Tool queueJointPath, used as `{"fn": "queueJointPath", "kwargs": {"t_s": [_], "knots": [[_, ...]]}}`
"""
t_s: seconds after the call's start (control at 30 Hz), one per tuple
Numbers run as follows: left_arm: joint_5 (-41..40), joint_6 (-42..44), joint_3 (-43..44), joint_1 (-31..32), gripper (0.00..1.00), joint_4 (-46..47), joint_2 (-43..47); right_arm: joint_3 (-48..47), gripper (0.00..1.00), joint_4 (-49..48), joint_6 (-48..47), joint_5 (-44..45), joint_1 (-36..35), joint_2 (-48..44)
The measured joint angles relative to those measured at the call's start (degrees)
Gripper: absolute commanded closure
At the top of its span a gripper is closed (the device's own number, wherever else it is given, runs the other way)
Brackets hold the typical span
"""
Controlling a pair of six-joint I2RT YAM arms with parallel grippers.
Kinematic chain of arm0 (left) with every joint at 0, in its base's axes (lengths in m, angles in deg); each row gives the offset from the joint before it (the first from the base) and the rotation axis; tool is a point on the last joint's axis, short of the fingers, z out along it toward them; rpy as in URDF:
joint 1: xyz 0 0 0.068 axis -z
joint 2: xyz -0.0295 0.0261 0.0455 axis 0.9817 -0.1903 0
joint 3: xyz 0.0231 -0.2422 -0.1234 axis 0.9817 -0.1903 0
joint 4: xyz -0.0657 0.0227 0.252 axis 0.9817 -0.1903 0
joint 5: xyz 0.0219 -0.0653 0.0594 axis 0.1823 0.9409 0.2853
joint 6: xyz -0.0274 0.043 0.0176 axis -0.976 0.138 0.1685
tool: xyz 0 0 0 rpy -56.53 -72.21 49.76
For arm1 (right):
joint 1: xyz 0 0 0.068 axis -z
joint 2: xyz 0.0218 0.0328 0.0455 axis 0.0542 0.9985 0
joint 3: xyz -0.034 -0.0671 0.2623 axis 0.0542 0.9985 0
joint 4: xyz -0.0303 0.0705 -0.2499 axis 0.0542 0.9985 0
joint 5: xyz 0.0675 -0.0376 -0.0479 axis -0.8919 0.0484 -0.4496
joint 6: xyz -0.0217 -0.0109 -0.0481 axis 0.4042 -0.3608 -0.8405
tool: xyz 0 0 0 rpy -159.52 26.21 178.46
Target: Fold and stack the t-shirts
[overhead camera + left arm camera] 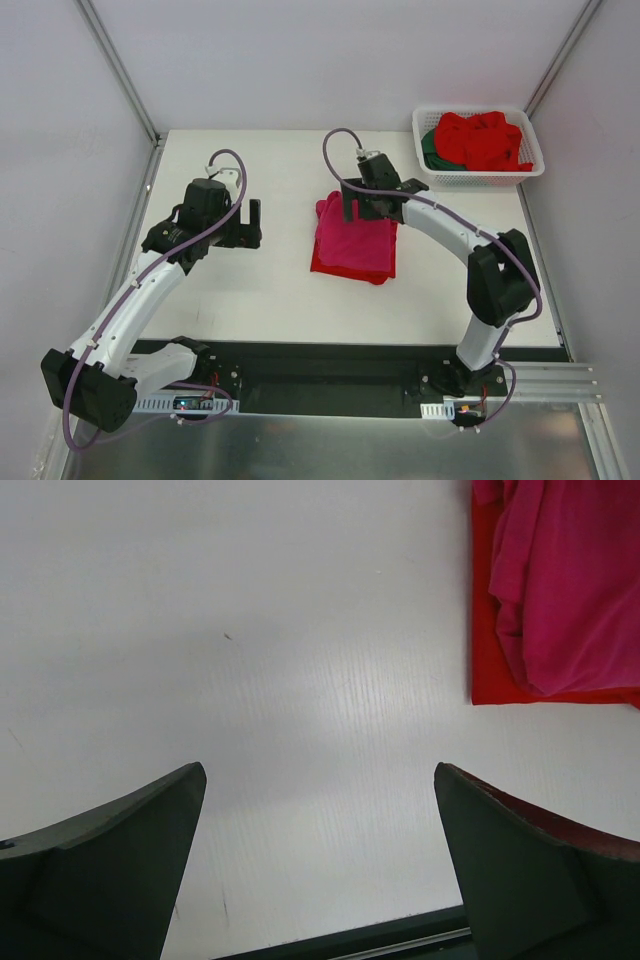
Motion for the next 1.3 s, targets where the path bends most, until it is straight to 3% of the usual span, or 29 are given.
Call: {"fn": "queueJointPath", "kwargs": {"t_s": [0.33,0.67,0.87,1.3], "knots": [[-1.5,0.0,0.0,0.0,0.01,0.0,0.1,-4.5,0.04,0.4,5.7,-2.7,-1.2,2.8],[-1.5,0.0,0.0,0.0,0.01,0.0,0.1,-3.9,0.04,2.2,5.1,6.5,-6.5,5.0],[-1.4,0.0,-0.5,0.0,0.01,0.1,0.1,-3.8,0.04,2.8,4.2,10.0,-6.0,6.8],[-1.4,0.0,-1.1,0.0,0.01,0.2,0.0,-6.4,0.04,7.7,17.8,17.9,-6.6,8.5]]}}
